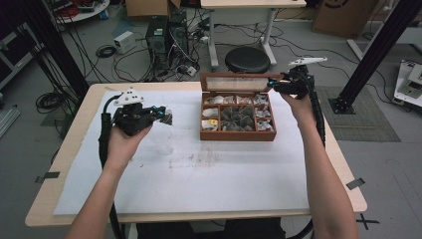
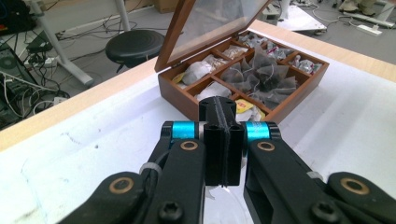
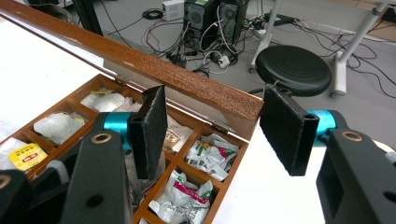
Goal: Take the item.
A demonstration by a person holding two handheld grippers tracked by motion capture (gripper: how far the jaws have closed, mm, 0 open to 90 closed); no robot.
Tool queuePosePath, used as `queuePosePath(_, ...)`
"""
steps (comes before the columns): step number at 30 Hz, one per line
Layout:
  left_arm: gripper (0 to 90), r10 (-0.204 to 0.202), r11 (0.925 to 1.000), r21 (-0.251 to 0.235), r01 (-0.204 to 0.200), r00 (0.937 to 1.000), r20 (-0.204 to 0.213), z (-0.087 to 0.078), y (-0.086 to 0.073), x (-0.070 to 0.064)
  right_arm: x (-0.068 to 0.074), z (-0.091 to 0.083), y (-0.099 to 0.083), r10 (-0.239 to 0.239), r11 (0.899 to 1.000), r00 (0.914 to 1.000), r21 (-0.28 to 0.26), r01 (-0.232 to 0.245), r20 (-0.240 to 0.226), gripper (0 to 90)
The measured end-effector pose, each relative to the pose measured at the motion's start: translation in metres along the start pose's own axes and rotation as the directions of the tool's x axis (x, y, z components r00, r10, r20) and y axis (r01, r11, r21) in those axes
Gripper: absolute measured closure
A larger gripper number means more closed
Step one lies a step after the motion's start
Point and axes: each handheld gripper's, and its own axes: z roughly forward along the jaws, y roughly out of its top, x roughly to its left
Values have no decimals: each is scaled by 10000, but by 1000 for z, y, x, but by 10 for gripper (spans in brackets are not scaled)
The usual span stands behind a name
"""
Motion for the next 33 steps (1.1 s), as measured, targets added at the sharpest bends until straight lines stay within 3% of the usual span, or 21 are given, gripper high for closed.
queuePosePath(15,896,-300,9995,-54,299,9995,-134,-11,-22,6,1,0,2,-17,9999,10000,107,16,53,425)
queuePosePath(33,896,-494,9986,199,498,9986,-167,-1,-41,5,1,0,3,-16,9999,10000,113,15,92,425)
